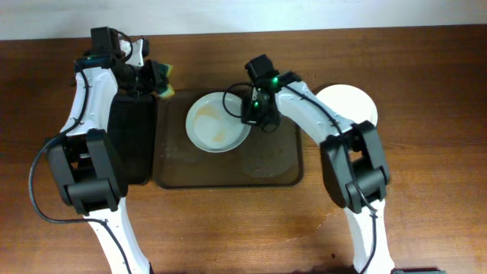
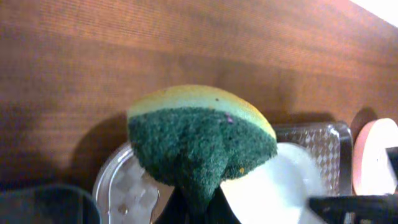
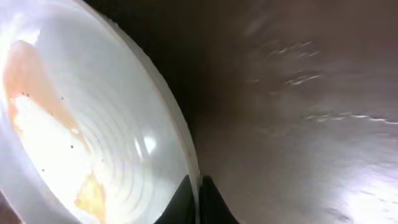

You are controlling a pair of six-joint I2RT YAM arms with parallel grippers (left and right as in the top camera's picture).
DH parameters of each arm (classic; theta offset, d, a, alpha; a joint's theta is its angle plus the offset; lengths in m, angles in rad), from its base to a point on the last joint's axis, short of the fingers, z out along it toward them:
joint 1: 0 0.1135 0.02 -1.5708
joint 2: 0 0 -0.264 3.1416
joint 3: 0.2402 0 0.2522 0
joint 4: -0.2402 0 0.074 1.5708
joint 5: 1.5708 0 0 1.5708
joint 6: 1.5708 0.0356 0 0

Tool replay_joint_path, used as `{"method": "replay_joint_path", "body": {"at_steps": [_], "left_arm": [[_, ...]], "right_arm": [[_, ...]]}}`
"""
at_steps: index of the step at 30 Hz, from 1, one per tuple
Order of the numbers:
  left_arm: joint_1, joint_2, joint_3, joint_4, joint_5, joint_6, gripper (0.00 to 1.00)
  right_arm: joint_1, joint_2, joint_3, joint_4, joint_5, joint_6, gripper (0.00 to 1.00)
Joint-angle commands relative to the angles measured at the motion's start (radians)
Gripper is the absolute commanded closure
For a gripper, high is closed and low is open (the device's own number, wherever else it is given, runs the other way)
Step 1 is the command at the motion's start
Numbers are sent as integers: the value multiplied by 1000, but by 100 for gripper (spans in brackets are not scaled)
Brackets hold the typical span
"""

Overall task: Clean dirty plates on tray and stack at the side
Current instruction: 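Carry the third plate right and stack it on the plate pile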

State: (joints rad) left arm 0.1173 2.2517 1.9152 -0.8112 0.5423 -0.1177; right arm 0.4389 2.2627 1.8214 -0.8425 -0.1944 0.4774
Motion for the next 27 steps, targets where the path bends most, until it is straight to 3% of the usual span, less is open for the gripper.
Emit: {"method": "replay_joint_path", "body": {"at_steps": [1,6,12,15,20,25,27], "left_arm": [[-4,-6,16,-17,-53,-1,99],[-4,-6,16,-18,-77,-1,99],[-6,-6,16,-18,-80,-1,99],[-6,-6,16,-21,-96,-1,99],[-6,-5,16,-32,-106,-1,99],[-6,-5,16,-33,-107,-1,99],[-6,-5,16,-36,-119,-1,99]], "right_arm": [[20,-161,11,-69,280,-82,95],[129,-289,11,-182,756,-81,96],[359,-293,10,-243,1290,-77,95],[439,-293,10,-243,1462,-77,96],[498,-293,10,-243,1596,-77,96],[493,-293,10,-263,1572,10,96],[471,-293,10,-269,1475,14,96]]}}
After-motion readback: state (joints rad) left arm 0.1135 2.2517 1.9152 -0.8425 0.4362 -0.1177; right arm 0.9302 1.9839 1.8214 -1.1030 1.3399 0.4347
